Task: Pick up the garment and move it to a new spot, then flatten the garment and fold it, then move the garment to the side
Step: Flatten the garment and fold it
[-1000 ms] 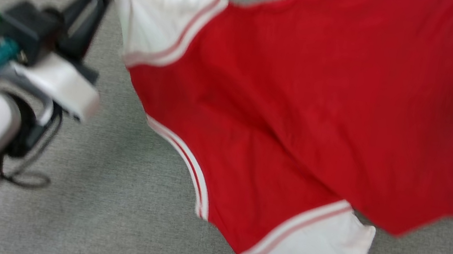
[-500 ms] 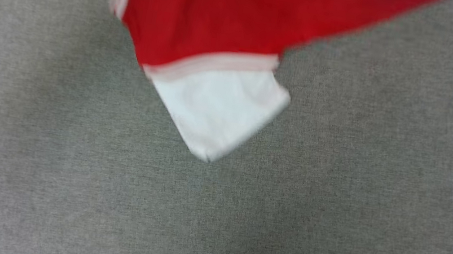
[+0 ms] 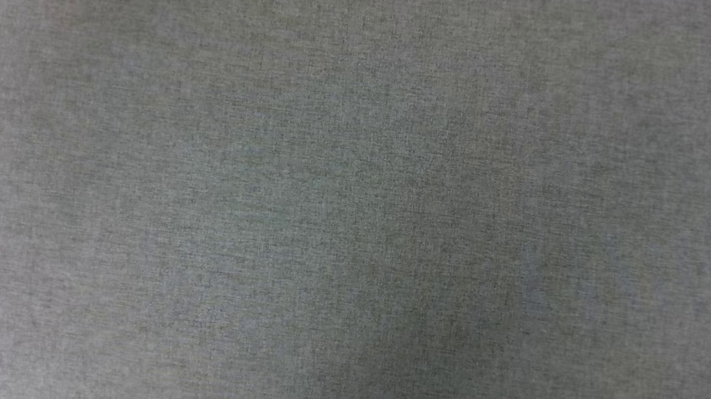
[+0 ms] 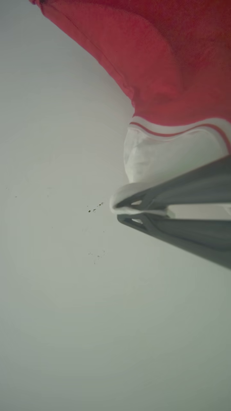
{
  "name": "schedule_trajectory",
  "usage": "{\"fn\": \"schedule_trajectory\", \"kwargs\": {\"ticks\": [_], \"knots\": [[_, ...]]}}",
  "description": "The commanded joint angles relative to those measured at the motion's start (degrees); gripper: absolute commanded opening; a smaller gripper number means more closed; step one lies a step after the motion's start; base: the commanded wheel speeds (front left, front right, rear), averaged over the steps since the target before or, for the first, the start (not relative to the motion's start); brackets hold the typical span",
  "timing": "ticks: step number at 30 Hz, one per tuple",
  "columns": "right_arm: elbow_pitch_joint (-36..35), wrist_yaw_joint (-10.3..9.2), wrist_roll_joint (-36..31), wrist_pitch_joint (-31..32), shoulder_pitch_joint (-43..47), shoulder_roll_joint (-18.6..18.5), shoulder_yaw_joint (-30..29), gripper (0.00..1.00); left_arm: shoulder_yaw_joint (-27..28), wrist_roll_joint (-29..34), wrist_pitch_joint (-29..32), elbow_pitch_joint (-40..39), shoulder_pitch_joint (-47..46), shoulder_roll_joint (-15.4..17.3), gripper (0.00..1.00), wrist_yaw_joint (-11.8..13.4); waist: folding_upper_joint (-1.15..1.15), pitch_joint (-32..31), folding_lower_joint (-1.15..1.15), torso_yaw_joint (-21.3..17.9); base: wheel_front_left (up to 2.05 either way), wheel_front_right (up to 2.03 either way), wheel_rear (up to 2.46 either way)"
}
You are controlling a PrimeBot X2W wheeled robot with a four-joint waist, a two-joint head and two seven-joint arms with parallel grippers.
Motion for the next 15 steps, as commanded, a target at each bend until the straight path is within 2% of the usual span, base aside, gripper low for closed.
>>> {"fn": "schedule_trajectory", "kwargs": {"ticks": [1, 6, 15], "knots": [[0.95, -0.04, -0.01, -0.54, -0.76, 0.74, 0.43, 0.00, -0.31, 0.13, -0.47, 1.25, -0.72, -0.40, 0.00, -0.25, 0.00, 0.59, -0.01, 0.19, 0.00, 0.00, 0.00], [3.37, -0.04, 1.07, -2.43, 0.74, 1.99, 3.20, 0.00, -1.64, -0.66, -2.62, 6.15, -0.15, -1.04, 0.00, -0.86, 0.00, 1.60, -0.01, 0.31, 0.00, 0.00, 0.00], [4.93, -0.04, 5.35, -6.47, 10.64, 1.99, 11.38, 0.00, -4.54, -2.88, -7.32, 11.67, 10.48, -1.79, 0.00, -1.41, 0.00, 0.10, -0.01, 0.32, 0.00, 0.00, 0.00]]}}
